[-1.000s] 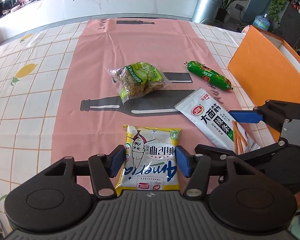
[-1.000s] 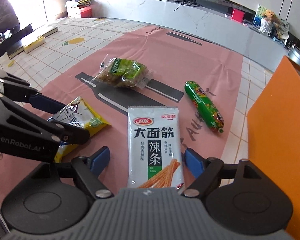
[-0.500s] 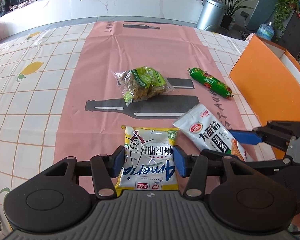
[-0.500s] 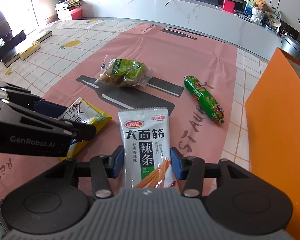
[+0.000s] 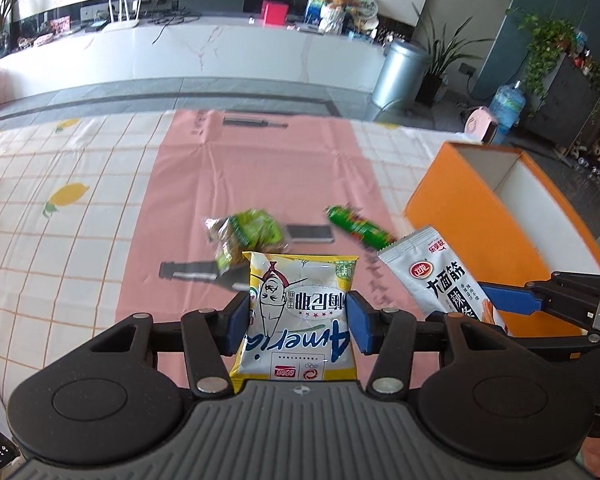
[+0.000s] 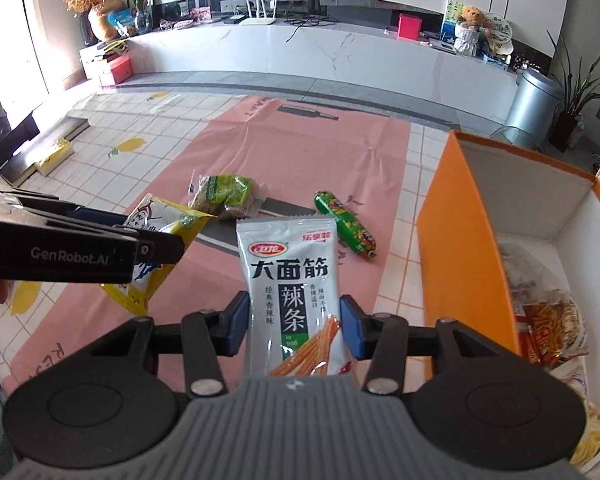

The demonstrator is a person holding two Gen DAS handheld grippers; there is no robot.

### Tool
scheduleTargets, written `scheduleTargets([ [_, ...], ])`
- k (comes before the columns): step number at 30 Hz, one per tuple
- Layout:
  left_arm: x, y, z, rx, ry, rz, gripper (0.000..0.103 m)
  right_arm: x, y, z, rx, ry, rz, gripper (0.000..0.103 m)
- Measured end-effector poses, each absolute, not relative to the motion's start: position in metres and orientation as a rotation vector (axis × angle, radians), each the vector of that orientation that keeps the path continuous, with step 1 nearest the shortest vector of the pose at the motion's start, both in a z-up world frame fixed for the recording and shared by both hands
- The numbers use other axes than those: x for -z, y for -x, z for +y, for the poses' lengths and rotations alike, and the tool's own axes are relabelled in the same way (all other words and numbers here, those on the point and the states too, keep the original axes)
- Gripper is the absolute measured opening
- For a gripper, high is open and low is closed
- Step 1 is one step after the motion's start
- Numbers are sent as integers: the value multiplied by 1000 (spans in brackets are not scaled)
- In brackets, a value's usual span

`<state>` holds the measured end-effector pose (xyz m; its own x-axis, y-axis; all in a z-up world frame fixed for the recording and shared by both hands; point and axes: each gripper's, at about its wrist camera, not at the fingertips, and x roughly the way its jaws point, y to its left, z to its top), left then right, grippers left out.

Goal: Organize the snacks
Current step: 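Carry the yellow bag and spicy-strip bag with both grippers over the orange box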

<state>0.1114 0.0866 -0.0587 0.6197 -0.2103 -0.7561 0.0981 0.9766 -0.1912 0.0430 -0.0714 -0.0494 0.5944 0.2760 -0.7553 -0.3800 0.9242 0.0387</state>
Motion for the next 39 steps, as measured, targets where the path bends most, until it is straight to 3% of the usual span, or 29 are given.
scheduleTargets([
  [17,-11,-119,-16,405,33,780,58,-28,-27,-169,-250,143,764,45],
  [29,-4,-140,-111,584,-159,803,58,-16,-45,-245,-153,119,844,45],
  [39,28,-176,-145,672,-303,888,58,21,-74,-280,-134,67,947,46],
])
